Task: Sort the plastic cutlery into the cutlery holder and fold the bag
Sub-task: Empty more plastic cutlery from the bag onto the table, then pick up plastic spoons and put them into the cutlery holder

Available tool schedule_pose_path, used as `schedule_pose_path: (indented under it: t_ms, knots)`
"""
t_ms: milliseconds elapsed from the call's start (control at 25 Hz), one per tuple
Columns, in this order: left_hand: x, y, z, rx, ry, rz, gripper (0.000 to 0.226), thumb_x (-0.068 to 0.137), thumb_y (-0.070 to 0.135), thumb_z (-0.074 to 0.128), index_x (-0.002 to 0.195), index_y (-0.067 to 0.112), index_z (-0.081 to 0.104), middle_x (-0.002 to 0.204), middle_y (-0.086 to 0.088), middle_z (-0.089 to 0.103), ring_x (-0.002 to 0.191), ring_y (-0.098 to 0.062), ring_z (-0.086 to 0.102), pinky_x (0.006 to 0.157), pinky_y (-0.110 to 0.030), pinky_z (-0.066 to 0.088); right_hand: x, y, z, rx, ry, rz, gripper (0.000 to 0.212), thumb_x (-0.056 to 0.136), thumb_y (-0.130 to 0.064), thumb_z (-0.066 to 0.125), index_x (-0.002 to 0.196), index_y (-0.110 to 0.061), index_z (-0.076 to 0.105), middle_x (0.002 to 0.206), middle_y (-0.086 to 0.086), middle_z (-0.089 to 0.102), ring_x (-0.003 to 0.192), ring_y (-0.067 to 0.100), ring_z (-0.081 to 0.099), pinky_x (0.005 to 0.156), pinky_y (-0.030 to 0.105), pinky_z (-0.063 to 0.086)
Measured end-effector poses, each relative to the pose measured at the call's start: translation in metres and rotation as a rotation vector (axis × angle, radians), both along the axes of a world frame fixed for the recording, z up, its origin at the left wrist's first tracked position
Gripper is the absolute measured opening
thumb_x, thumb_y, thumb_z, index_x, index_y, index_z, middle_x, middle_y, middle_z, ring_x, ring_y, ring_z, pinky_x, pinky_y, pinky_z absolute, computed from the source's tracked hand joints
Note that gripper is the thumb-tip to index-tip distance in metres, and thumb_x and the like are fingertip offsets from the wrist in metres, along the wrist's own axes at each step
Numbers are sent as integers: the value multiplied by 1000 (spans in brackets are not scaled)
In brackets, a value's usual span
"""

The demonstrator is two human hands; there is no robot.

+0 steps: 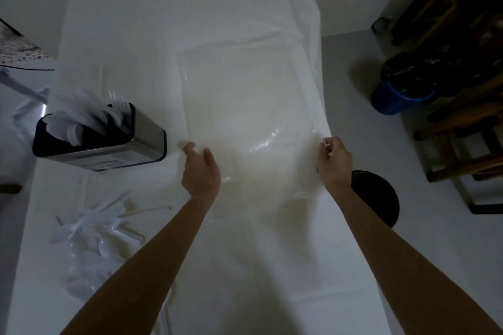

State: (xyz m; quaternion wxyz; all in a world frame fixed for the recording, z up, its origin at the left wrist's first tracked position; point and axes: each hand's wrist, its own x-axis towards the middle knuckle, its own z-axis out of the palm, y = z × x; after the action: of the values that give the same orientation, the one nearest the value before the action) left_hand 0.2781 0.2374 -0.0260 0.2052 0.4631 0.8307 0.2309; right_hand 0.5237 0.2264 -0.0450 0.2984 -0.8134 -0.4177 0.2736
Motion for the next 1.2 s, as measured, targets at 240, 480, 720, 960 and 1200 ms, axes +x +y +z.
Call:
schedule_pose_path:
  t_ms: [240, 480, 720, 960, 1200]
  knots:
    - [-14, 24, -4, -88, 55, -180, 46, 101, 21, 34, 144, 8, 27, 134, -18, 51, 117, -37, 54, 92, -47, 43, 8, -5, 2, -105, -152, 125, 22, 96, -21, 42, 106, -6, 56, 90, 12, 64, 81, 30, 60, 67, 36, 48]
    - [-28, -2, -5, -37, -89, -219, 56, 100, 29, 38, 146, 1, 22, 143, -23, 33, 126, -39, 43, 101, -47, 40, 10, -23, 21, -98, -260, 238, 36, 93, -18, 53, 122, 2, 49, 119, 23, 55, 110, 37, 53, 90, 43, 46]
    - [-46, -92, 9, 135, -207, -201, 49, 98, 26, 42, 142, 5, 34, 140, -14, 41, 127, -25, 45, 107, -38, 39, -47, -89, 42, 92, -82, 326, 43, 92, -20, 56, 130, -3, 46, 123, 15, 53, 114, 27, 52, 92, 35, 44]
    - [-99, -183, 16, 188, -152, -246, 45, 97, 34, 36, 137, 15, 41, 136, -1, 47, 121, 1, 38, 100, -9, 28, -134, -145, 29, 107, -126, 595, 32, 92, -19, 55, 122, -8, 54, 116, 8, 59, 107, 24, 56, 88, 39, 48]
    - [-200, -222, 22, 249, -80, -175, 34, 97, 29, 41, 125, 14, 52, 121, -4, 54, 109, -15, 52, 92, -28, 44, -227, -177, 23, 0, -43, 595, 15, 92, -23, 53, 101, -15, 62, 94, -1, 63, 80, 10, 57, 70, 27, 49]
